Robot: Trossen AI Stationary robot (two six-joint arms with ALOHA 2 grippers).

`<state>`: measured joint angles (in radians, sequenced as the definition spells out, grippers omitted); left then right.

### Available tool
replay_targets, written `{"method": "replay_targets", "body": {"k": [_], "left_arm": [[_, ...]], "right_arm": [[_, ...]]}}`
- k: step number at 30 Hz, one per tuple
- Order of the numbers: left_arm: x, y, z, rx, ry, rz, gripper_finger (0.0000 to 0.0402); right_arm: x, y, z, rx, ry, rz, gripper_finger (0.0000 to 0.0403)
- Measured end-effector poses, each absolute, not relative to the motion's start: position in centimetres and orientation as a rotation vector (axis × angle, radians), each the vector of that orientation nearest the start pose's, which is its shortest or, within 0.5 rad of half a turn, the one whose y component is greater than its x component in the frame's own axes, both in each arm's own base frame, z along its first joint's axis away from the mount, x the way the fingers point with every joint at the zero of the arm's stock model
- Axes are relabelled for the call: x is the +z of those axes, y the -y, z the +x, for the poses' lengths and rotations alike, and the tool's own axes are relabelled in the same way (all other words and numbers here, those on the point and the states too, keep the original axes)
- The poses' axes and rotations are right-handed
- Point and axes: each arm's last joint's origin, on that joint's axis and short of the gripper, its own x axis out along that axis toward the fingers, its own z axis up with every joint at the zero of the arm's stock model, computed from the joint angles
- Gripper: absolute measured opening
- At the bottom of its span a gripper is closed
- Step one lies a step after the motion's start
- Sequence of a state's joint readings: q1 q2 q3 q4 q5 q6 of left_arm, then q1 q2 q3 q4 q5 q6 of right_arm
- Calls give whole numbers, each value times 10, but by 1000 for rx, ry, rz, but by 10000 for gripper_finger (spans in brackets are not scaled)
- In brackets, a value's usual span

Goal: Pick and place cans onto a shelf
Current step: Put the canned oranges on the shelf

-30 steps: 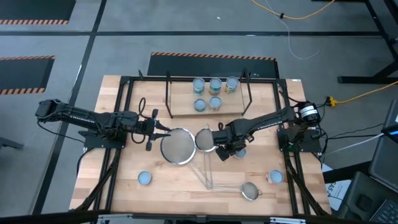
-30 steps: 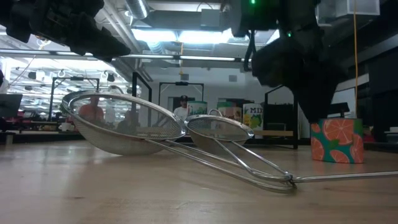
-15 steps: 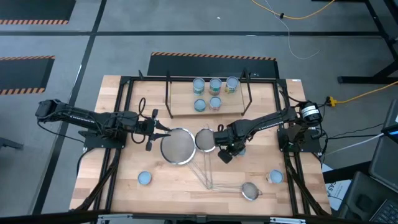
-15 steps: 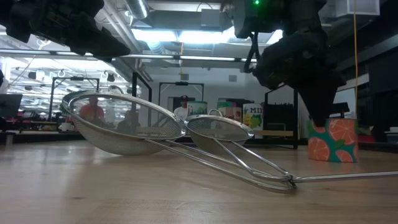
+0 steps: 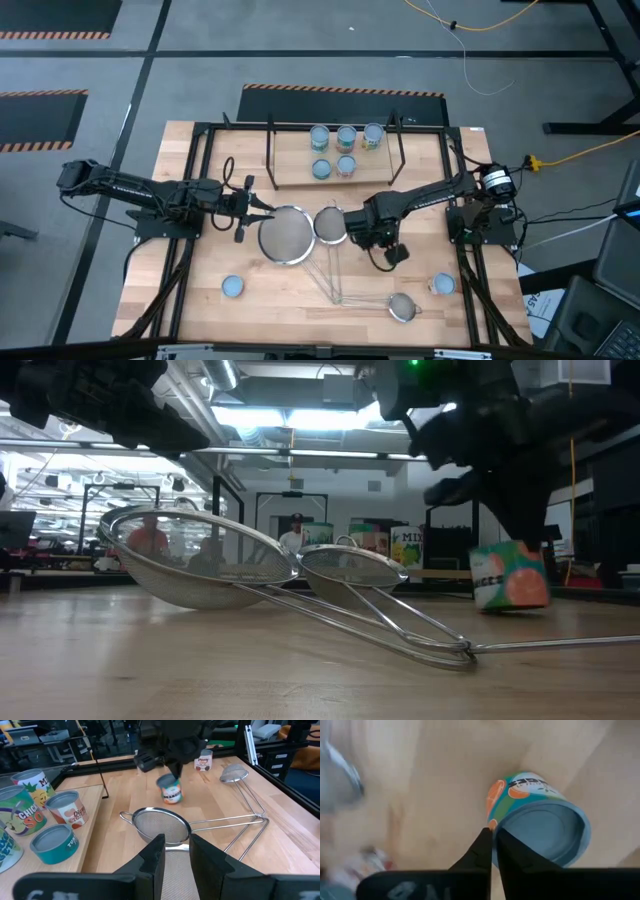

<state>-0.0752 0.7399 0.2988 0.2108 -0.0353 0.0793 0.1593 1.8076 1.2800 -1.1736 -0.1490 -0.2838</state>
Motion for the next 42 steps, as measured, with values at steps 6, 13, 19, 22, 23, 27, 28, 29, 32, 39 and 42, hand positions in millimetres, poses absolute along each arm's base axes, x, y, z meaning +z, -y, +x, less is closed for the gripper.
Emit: {"method": "replay_targets", "body": {"k": [6, 13, 19, 22, 23, 27, 28, 29, 32, 39, 42], "left_arm": [[209, 12, 166, -49, -228, 91, 82], [209, 11, 166, -48, -228, 90, 82], [209, 11, 166, -49, -228, 91, 82], [209, 11, 166, -49, -229, 91, 82], [209, 11, 166, -48, -228, 90, 82], [209, 11, 166, -49, -228, 91, 82], [209, 12, 166, -49, -228, 91, 82], [209, 11, 166, -49, -228, 91, 82], [209, 11, 166, -49, -228, 91, 82], [209, 11, 166, -49, -228, 91, 82], [209, 11, 166, -49, -228, 91, 82]], "right_arm": [[194, -48, 302, 508, -1703, -501, 23], [194, -45, 303, 479, -1707, -597, 25], [194, -45, 303, 478, -1706, -596, 50], [195, -45, 303, 477, -1704, -596, 73], [195, -45, 303, 477, -1704, -595, 80], [195, -45, 303, 476, -1704, -595, 97], [195, -45, 303, 474, -1704, -593, 99], [195, -45, 303, 467, -1705, -587, 100], [195, -45, 303, 411, -1711, -542, 100], [195, -45, 302, 334, -1728, -477, 101], [195, -45, 302, 320, -1732, -465, 101]]}}
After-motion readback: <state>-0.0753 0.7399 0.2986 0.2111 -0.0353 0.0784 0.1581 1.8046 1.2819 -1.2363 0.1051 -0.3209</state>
